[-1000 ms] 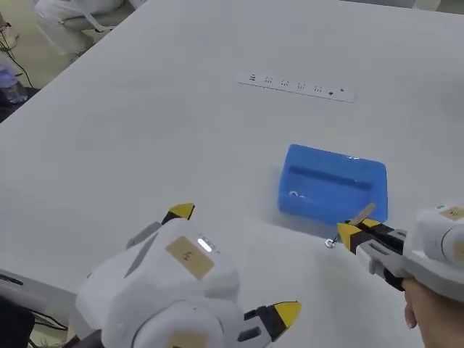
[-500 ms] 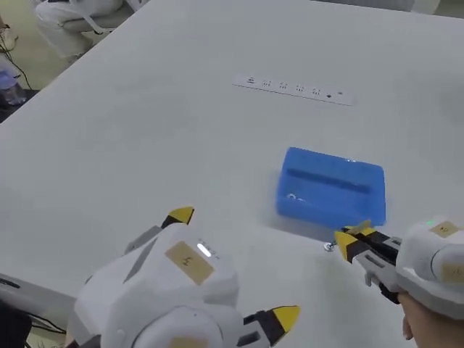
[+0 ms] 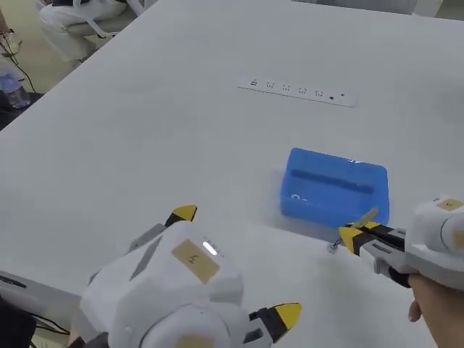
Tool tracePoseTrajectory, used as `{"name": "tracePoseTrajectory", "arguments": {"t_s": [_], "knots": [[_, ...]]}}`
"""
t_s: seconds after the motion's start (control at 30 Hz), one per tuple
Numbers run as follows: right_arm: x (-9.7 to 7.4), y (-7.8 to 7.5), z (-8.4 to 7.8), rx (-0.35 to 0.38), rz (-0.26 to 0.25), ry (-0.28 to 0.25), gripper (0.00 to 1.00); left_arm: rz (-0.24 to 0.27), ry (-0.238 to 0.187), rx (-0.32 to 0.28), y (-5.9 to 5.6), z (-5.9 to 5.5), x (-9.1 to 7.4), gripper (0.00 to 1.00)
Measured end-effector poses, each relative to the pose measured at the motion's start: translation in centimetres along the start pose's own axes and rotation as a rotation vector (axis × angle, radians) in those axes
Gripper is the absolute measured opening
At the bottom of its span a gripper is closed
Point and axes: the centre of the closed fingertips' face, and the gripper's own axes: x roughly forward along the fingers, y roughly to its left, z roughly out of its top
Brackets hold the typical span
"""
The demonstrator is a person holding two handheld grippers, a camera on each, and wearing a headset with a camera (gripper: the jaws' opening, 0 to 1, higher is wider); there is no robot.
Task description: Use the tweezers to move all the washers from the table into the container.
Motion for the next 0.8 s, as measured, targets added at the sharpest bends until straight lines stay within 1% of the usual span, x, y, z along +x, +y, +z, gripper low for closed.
{"name": "tracePoseTrajectory", "arguments": {"t_s": [0.07,0.17,0.3,0.47,0.6,0.8], "knots": [[-0.4,0.3,0.4,0.004,0.011,-0.008,0.02,0.001,-0.005,-0.011,0.1,0.0,-0.1,0.95],[-1.2,0.6,1.8,0.000,0.020,-0.042,0.02,-0.002,-0.003,-0.012,0.0,0.0,0.0,0.95],[-1.9,0.0,3.7,0.013,0.015,-0.091,0.02,-0.009,-0.003,-0.014,-0.2,0.0,0.1,0.96],[-2.6,-0.3,5.8,0.014,-0.001,-0.135,0.02,-0.010,0.001,-0.010,-0.3,-0.1,0.2,0.95],[-2.6,-0.9,7.0,0.010,-0.020,-0.156,0.02,-0.008,0.001,-0.010,-0.2,-0.1,0.2,0.95],[-2.4,-1.3,7.5,0.001,-0.034,-0.159,0.01,-0.007,0.005,-0.009,-0.1,-0.1,0.2,0.95]]}}
